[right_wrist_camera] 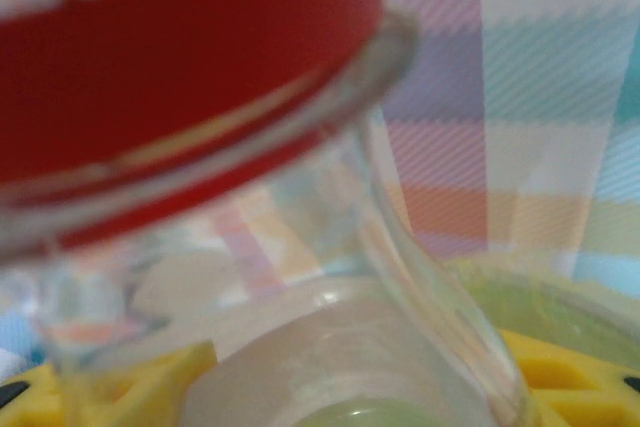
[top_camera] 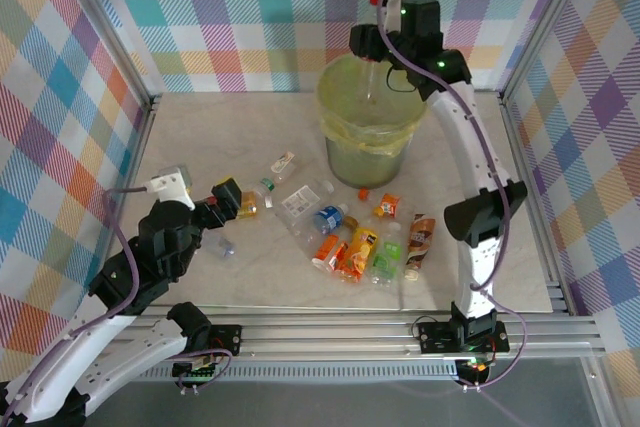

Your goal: Put the plastic bottles in the bin

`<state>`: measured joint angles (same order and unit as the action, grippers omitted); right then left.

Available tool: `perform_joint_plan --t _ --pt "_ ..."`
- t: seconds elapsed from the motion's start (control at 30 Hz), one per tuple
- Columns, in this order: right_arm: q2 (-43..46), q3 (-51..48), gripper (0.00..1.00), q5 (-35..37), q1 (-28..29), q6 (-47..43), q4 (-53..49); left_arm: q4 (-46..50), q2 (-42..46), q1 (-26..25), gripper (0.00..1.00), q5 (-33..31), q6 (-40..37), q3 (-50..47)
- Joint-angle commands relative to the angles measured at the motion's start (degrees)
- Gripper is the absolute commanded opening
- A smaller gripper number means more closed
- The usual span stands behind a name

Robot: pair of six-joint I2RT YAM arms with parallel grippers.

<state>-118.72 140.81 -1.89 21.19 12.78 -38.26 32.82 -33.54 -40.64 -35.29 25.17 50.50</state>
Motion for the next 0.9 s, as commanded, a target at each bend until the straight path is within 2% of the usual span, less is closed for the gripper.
perform_joint_plan --t 0.0,0.47,0.63,0.73,0.87 --pt "0.24 -1.86 0.32 -1.07 0.31 -0.27 -2.25 5.11 0.65 -0.42 1.0 -5.16 3.35 -1.08" --pt "0.5 -17.7 0.45 -5.21 0.33 2.41 0.72 9.16 -0.04 -0.46 1.0 -9.2 7.7 -2.5" --pt "-0.37 -19.9 0.55 -6.19 0.34 2.78 0.57 13.04 -0.8 -0.45 1.0 -11.09 12.82 -3.6" --pt "-1.09 -20.18 0.65 -5.94 0.34 2.27 -0.23 14.67 -0.94 -0.39 1.0 -11.48 15.1 -4.89" --pt "-1.71 -19.6 0.75 -5.25 0.26 1.38 -1.61 16.8 -2.27 0.08 1.0 -10.88 15.92 -5.54"
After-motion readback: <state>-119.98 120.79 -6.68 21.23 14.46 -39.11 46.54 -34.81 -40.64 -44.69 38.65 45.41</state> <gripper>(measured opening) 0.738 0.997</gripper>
